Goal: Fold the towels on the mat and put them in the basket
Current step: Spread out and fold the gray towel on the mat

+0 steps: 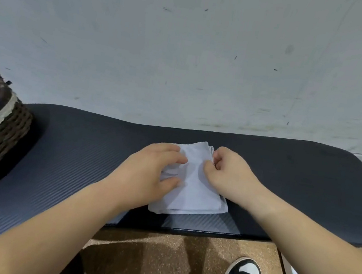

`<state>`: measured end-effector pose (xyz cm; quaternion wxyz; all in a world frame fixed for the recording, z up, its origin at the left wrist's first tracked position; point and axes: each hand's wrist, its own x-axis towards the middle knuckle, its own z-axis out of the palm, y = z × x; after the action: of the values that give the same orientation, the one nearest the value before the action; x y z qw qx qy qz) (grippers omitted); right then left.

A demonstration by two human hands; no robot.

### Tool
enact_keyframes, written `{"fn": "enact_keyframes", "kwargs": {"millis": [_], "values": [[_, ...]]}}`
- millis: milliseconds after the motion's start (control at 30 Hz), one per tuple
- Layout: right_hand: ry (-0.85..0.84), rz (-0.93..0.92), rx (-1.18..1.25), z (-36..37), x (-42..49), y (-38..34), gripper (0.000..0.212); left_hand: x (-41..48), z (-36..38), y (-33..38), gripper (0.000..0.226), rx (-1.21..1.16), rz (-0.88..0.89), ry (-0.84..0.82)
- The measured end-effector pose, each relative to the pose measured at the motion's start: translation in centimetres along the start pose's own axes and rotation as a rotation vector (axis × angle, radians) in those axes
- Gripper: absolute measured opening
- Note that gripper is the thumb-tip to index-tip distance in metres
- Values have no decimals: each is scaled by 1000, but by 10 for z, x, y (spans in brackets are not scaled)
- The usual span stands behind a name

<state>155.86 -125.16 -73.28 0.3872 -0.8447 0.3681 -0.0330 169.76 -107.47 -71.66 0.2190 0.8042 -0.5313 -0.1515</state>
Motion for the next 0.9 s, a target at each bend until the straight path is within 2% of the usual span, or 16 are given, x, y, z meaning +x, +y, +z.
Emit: {"fn": "enact_keyframes", "kwargs": {"millis": [100, 233, 300, 333, 433, 533, 600, 667, 700, 767, 900], "values": [[2, 42, -71, -5, 3, 5, 19, -1, 5, -1, 60, 6, 48, -28], [36, 71, -271, -11, 5, 15, 20, 4, 19, 2, 74, 199, 50, -269], [87, -48, -266, -14, 2, 17, 27, 4, 24, 3, 74, 273, 41, -316], [92, -148, -254, -16, 1, 18, 38, 4, 27, 1, 74, 276, 42, -310], [-74, -357, -308, -17, -4, 20, 75, -1, 28, -7, 76, 282, 88, -286], [-295, -267, -507, -14, -8, 26, 85, -8, 22, -10, 71, 143, 115, -227], [-333, -183, -546, -14, -9, 28, 85, -11, 19, -12, 64, 30, 29, -51], [-304, -160, -531, -16, -9, 28, 87, -11, 18, -11, 52, 93, -122, 143], [-293, -159, -534, -19, -10, 27, 90, -10, 17, -8, 46, 161, -219, 167], [-295, -159, -531, -27, -11, 25, 97, -8, 21, -1, 49, 252, -360, 98], [-376, -112, -569, -43, -12, 28, 104, -5, 30, 7, 47, 146, -415, 61]]}}
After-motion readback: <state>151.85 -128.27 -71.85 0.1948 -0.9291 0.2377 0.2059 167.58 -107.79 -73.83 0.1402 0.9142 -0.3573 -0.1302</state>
